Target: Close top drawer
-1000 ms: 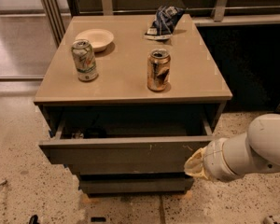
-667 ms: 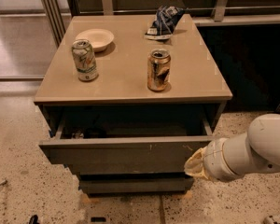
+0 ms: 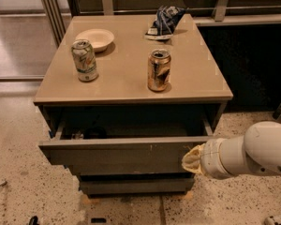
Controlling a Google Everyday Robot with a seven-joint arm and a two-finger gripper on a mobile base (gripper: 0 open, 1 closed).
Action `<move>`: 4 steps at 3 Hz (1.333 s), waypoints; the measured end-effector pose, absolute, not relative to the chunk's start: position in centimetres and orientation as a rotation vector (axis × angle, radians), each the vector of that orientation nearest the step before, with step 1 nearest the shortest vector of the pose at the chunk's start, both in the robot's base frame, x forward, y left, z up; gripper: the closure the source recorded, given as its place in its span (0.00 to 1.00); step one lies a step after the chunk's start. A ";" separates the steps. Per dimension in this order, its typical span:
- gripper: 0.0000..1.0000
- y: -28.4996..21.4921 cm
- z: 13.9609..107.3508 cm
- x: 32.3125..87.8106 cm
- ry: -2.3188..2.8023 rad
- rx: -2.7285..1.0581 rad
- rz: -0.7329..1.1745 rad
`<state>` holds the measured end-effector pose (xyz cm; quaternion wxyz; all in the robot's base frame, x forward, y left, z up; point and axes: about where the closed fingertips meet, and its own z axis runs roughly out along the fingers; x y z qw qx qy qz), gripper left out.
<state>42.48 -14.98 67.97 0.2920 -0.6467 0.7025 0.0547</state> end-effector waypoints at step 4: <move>1.00 -12.5 65.8 50.9 1.710 -1.625 0.056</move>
Offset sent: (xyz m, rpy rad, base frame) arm 0.0839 0.0217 -0.0170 0.0746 -0.1904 0.0092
